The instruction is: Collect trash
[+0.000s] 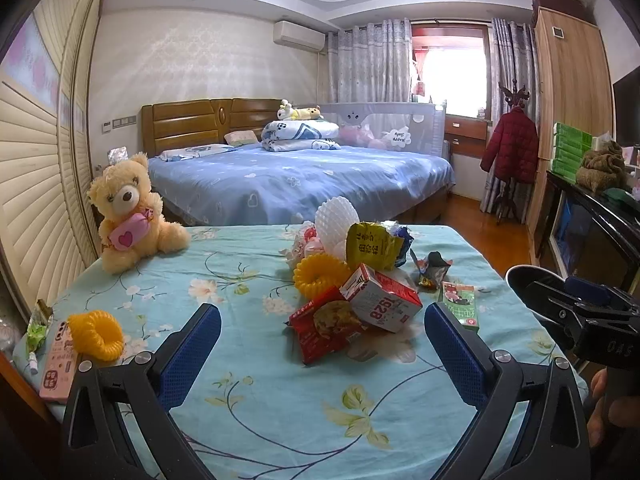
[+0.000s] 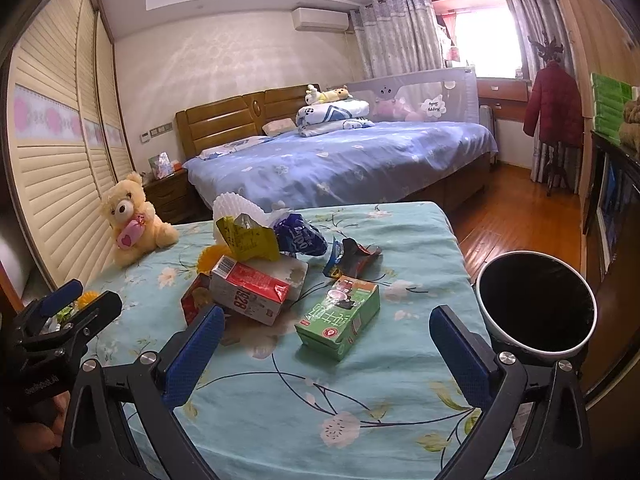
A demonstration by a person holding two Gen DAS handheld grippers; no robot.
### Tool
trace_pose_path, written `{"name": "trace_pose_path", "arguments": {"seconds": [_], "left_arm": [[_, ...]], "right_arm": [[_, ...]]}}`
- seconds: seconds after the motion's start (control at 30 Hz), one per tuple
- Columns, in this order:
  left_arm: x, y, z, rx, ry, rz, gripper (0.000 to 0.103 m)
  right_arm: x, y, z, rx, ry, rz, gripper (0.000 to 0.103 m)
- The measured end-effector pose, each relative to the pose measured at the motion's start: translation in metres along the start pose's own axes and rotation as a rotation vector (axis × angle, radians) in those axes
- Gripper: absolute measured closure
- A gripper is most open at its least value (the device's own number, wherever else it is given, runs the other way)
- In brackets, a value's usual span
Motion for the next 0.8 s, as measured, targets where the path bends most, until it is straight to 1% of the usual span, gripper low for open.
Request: {"name": "trace_pose_path", "arguments": {"seconds": [0.8], "left_arm": [[0.0047, 0.0006, 0.0012, -0.002, -0.001, 0.003, 0.001]], "right_arm": [[-0.0007, -0.0093, -0.0002, 0.000, -0.006, -0.014, 0.000]]}}
Point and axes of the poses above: each gripper's, at about its wrist camera, not at the fingertips, and x roughly the way its jaws point, y to its right, z to its underside, the point moved 7 cm from there along x, roughly the way its jaws point, and after that the axes turned 11 degrees about x, right-handed, at the moved point
